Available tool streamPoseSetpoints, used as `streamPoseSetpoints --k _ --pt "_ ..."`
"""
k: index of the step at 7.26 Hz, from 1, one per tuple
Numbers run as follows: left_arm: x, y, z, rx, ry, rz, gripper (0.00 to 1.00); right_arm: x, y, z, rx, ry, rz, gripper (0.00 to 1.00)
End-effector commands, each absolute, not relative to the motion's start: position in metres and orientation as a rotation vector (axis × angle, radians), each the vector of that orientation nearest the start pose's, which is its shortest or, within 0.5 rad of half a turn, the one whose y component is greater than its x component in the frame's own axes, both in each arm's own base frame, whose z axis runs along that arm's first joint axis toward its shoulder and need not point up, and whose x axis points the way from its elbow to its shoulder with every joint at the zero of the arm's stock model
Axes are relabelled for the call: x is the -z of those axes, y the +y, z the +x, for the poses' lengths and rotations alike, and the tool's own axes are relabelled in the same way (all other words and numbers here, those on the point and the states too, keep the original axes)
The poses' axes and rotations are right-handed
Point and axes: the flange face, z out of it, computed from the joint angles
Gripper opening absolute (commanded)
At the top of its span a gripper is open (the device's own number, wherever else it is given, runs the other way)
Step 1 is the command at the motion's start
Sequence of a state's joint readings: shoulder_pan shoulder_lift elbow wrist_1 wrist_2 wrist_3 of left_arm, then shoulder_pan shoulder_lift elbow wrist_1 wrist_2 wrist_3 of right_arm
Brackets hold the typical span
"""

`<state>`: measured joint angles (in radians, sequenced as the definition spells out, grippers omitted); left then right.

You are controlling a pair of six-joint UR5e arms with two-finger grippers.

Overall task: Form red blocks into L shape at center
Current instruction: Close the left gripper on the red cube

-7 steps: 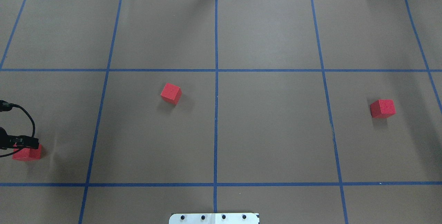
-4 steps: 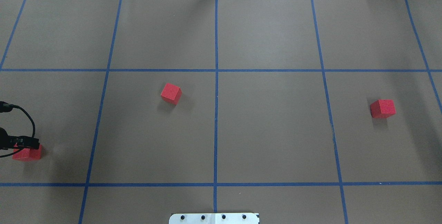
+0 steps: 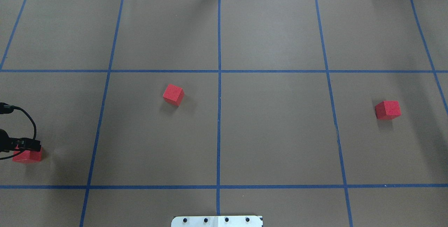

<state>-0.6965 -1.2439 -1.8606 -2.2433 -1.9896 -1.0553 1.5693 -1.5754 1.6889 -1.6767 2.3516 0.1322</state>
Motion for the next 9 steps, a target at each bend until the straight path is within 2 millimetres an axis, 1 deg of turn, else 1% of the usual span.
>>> streamPoseSetpoints --k 1,5,6,8,9 --pt "-0.5935 -0.3207 0.2400 0.038 0.745 0.022 1.00 -0.6131 -0.4881 0.0624 -0.122 -0.780 -0.045 0.99" --pt "-0.5920 -0.3206 0.2401 0.035 0.747 0.022 1.00 -0.6131 -0.4881 0.0624 -0.122 -0.780 -0.045 0.99" --pt "-0.5915 -0.3193 0.2407 0.032 0.755 0.009 0.96 -0.6131 -0.4881 0.0624 -0.122 -0.780 -0.045 0.99" --pt "-0.5919 -0.3184 0.2398 0.029 0.754 0.008 0.00 -0.6123 -0.4887 0.0624 -0.120 -0.780 -0.043 0.99" --pt "-0.5922 -0.3186 0.2397 0.030 0.752 0.010 0.00 -0.6123 -0.4887 0.0624 -0.120 -0.780 -0.043 0.99"
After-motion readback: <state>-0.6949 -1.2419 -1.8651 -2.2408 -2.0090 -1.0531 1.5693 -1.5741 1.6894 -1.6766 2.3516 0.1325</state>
